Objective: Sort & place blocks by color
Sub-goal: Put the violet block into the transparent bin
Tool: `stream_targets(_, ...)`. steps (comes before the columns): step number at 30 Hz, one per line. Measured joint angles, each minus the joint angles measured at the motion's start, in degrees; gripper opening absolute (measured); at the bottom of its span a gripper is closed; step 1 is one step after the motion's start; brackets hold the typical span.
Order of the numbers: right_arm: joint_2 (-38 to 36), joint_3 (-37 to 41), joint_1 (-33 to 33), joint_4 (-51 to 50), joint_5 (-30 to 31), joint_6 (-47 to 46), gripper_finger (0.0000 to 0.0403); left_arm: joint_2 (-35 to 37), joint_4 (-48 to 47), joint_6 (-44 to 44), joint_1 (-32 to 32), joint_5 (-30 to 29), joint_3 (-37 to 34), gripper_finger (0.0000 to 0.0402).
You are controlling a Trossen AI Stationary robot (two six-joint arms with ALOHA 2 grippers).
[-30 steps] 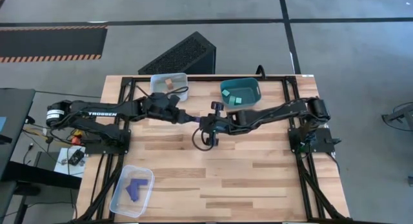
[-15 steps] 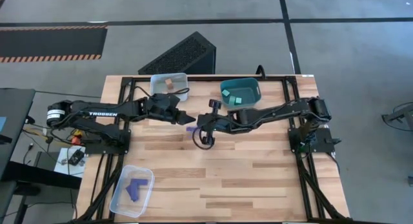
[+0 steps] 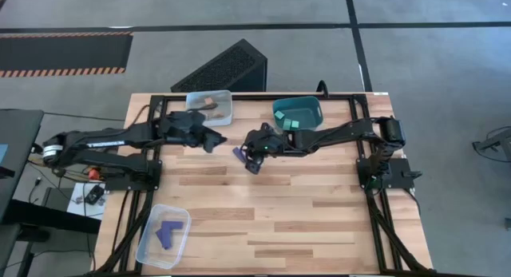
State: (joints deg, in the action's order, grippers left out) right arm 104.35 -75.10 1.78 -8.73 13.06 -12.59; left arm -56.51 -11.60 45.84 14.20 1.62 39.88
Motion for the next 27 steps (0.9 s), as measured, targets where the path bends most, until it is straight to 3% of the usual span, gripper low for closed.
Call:
stream_targets(6, 7.1, 1.4, 1.3, 8.6, 0.0, -2.1, 0.0174, 7.5, -6.0, -1.3, 0.0, -6.4, 0.0, 0.0217)
stream_targets(11, 13.7, 0.5, 1.2, 8.8, 0.9, -4.8, 0.0238, 10.8, -10.7, -1.3, 0.0, -7.5, 0.0, 0.0217)
stream_targets(15, 18.2, -1.9, 0.9, 9.3, 1.0, -6.8, 0.026, 11.5, -14.7, -0.8, 0.0, -7.7, 0.0, 0.0217)
stream_targets(22, 23.8, -7.1, 0.8, 2.0, 2.3, -9.8, 0.024, 11.4, -20.5, -0.2, -0.1, -7.7, 0.0, 0.0217)
stream_targets(25, 24.6, -9.3, 0.9, -4.0, 2.3, -10.9, 0.0192, 11.4, -21.8, 0.6, -0.1, -8.5, 0.0, 0.0217)
stream_targets(27, 24.2, -10.1, 0.5, -6.3, 1.8, -9.5, 0.0139, 11.4, -20.0, 3.2, -0.1, -9.8, 0.0, 0.0217)
